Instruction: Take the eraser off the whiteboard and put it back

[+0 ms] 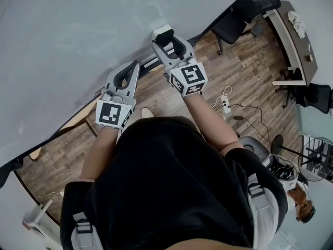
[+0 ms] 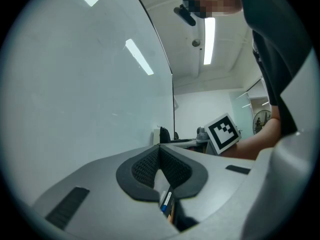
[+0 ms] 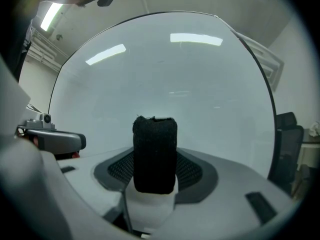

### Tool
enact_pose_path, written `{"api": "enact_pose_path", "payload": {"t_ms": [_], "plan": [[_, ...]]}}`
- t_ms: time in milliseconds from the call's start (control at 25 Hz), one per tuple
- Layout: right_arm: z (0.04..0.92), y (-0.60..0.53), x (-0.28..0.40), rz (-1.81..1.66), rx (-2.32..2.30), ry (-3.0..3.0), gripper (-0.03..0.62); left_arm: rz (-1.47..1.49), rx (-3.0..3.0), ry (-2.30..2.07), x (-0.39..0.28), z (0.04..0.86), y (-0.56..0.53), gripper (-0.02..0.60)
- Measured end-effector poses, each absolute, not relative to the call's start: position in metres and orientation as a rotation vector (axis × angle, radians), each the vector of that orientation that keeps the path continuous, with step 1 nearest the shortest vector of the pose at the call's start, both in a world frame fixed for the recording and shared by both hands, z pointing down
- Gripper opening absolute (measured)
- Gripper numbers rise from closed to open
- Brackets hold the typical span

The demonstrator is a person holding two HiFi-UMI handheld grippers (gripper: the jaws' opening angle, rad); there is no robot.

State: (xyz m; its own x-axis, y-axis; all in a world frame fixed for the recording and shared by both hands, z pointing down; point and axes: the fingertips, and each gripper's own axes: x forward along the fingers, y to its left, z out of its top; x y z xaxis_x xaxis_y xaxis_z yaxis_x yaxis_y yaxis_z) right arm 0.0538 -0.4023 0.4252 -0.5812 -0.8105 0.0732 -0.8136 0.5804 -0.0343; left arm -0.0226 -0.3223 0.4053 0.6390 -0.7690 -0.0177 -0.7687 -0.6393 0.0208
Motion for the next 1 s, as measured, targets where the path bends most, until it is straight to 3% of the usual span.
{"api": "enact_pose_path", "payload": {"t_ms": [1000], "plan": [[0.402, -0.304, 0.116, 0.073, 1.112, -2.888, 0.224, -0.011, 2.751, -1.573, 0.036, 0.393, -0.235, -0.005]]}}
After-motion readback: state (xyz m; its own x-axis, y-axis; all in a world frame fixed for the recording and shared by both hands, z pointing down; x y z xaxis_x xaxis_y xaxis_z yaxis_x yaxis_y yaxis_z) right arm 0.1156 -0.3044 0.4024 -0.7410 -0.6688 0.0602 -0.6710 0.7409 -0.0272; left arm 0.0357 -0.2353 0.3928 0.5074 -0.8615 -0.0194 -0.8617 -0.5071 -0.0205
